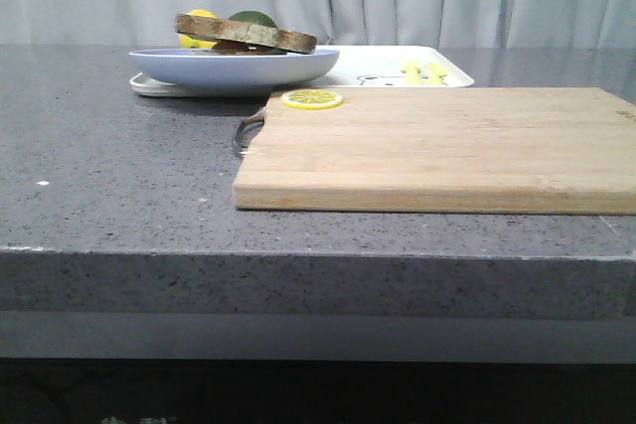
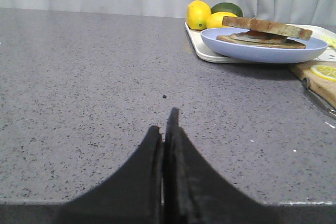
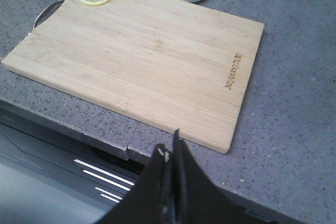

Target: Place bread and move sandwich to tray

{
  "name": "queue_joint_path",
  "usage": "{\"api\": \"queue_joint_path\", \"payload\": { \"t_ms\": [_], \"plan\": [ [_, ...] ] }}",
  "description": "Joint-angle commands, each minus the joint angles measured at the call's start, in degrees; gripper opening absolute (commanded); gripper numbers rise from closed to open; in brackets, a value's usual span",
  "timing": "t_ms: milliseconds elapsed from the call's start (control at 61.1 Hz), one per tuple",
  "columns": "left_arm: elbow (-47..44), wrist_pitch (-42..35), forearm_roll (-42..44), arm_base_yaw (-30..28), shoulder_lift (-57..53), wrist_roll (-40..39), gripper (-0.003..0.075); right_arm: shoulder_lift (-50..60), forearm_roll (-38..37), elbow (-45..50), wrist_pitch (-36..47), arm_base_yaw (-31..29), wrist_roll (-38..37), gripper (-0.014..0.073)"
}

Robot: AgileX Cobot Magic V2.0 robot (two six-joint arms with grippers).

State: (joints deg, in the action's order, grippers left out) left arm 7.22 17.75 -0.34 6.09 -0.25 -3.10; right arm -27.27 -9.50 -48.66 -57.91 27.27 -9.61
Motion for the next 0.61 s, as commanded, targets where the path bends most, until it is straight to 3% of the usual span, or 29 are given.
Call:
{"api": "queue_joint_path", "payload": {
  "t_ms": [0, 131, 589],
  "plan": [
    [-1.8, -10.8, 1.1, -0.1, -1.2, -1.2, -0.0018, -0.3, -1.1, -1.6, 3.7, -0.3, 0.6, -0.0118],
    [-7.9, -20.5, 1.1, -0.1, -1.2, -1.2, -0.0018, -0.3, -1.1, -1.6, 3.7, -0.3, 0.6, -0.0118],
    [-7.6, -19.9, 0.9, -0.1, -1.2, -1.2, -0.0018, -0.4, -1.1, -1.6, 3.7, -0.3, 0.6, -0.0118]
  ]
}}
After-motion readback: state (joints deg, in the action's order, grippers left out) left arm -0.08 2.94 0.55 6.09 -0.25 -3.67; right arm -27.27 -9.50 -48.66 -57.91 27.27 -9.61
